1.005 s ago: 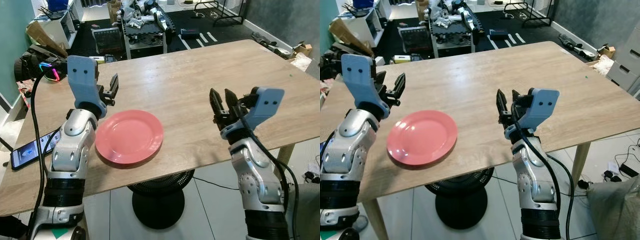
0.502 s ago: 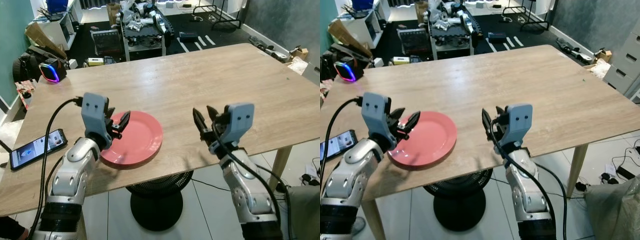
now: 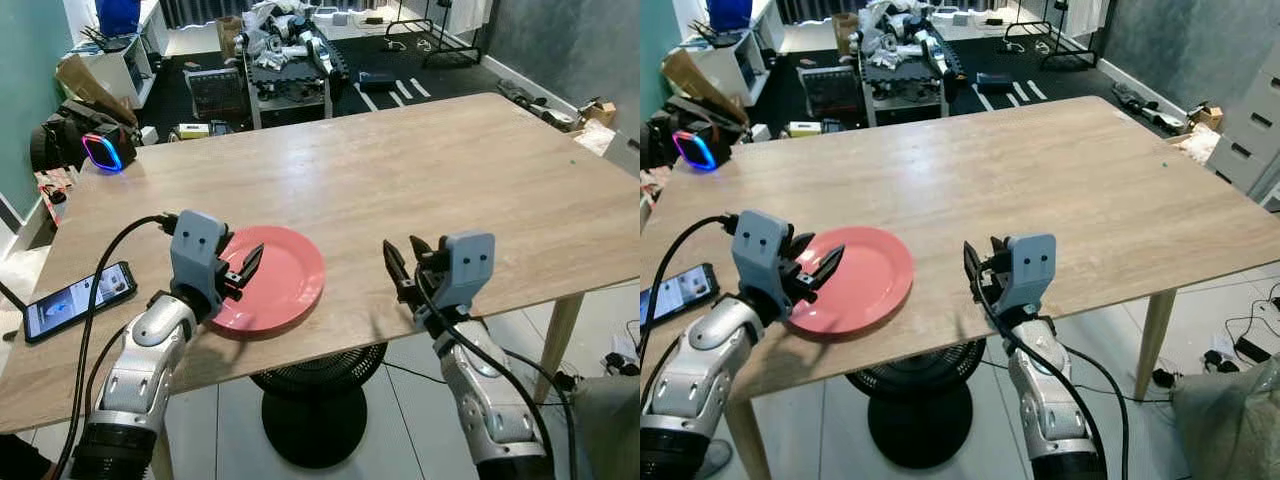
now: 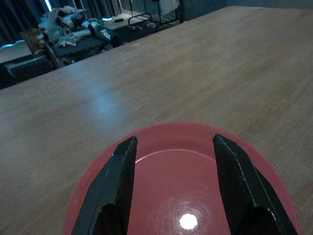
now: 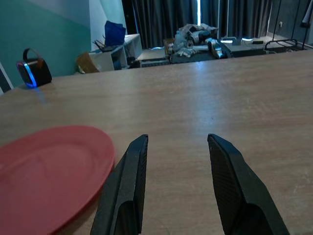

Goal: Setting the table

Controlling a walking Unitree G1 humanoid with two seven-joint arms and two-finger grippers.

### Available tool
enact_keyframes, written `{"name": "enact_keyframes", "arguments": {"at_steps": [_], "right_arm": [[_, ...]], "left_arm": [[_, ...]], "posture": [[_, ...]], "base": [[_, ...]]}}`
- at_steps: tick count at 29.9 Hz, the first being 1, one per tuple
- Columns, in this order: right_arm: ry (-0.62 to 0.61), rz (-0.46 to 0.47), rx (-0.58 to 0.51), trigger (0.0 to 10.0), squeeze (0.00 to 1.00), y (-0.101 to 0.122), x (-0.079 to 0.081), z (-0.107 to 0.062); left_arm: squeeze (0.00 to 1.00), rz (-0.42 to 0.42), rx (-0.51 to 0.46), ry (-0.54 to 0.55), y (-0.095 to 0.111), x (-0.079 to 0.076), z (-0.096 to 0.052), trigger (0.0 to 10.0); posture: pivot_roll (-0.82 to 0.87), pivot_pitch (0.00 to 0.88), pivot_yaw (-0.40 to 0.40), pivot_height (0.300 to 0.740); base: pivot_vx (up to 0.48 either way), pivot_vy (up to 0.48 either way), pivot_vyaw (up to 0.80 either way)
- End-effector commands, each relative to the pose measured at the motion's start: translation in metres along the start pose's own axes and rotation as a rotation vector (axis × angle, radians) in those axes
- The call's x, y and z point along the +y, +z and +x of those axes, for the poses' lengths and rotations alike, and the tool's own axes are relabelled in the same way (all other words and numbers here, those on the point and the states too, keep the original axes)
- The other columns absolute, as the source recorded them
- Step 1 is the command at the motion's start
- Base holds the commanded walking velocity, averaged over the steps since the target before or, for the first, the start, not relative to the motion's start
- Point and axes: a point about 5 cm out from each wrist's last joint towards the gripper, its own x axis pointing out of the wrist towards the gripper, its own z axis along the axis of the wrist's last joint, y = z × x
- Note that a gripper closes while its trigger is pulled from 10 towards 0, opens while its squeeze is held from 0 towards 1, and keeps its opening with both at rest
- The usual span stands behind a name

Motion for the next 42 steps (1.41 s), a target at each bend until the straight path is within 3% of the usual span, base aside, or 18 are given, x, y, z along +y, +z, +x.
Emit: {"name": "enact_keyframes", "arguments": {"at_steps": [1,12,20,24,30,38,42], "right_arm": [[0.02,-0.013,0.003,10.0,0.0,-0.003,0.003,0.003],[0.02,-0.031,0.024,10.0,0.0,-0.013,-0.002,0.005],[0.026,-0.05,0.012,10.0,0.0,-0.012,-0.004,0.014],[0.038,-0.058,0.026,10.0,0.0,-0.016,-0.003,0.014],[0.067,-0.094,0.077,10.0,0.0,-0.025,-0.004,0.011],[0.072,-0.087,0.057,10.0,0.0,-0.021,-0.001,0.014],[0.073,-0.087,0.053,10.0,0.0,-0.02,-0.001,0.014]], "left_arm": [[0.0,0.01,0.013,0.025,-0.006,0.002,-0.002,10.0],[0.0,-0.012,0.004,0.113,-0.015,0.005,-0.006,10.0],[0.0,-0.143,0.067,0.168,-0.035,0.007,-0.002,10.0],[0.0,-0.152,0.111,0.149,-0.047,0.002,-0.005,10.0],[0.0,-0.215,0.251,0.103,-0.07,-0.003,-0.013,10.0],[0.0,-0.346,0.332,0.066,-0.08,-0.005,-0.016,10.0],[0.0,-0.364,0.374,0.038,-0.086,-0.009,-0.018,10.0]], "posture": [[-0.02,0.0,0.104,0.74],[-0.01,0.0,0.098,0.74],[-0.01,0.0,0.103,0.74],[-0.01,0.0,0.095,0.74],[-0.01,0.0,0.089,0.74],[-0.02,0.0,0.092,0.74],[-0.02,0.0,0.092,0.74]], "base": [[0.0,0.0,0.0],[0.0,0.0,0.0],[0.0,0.0,0.0],[0.0,0.0,0.0],[0.0,0.0,0.0],[0.0,0.0,0.0],[0.0,0.0,0.0]]}}
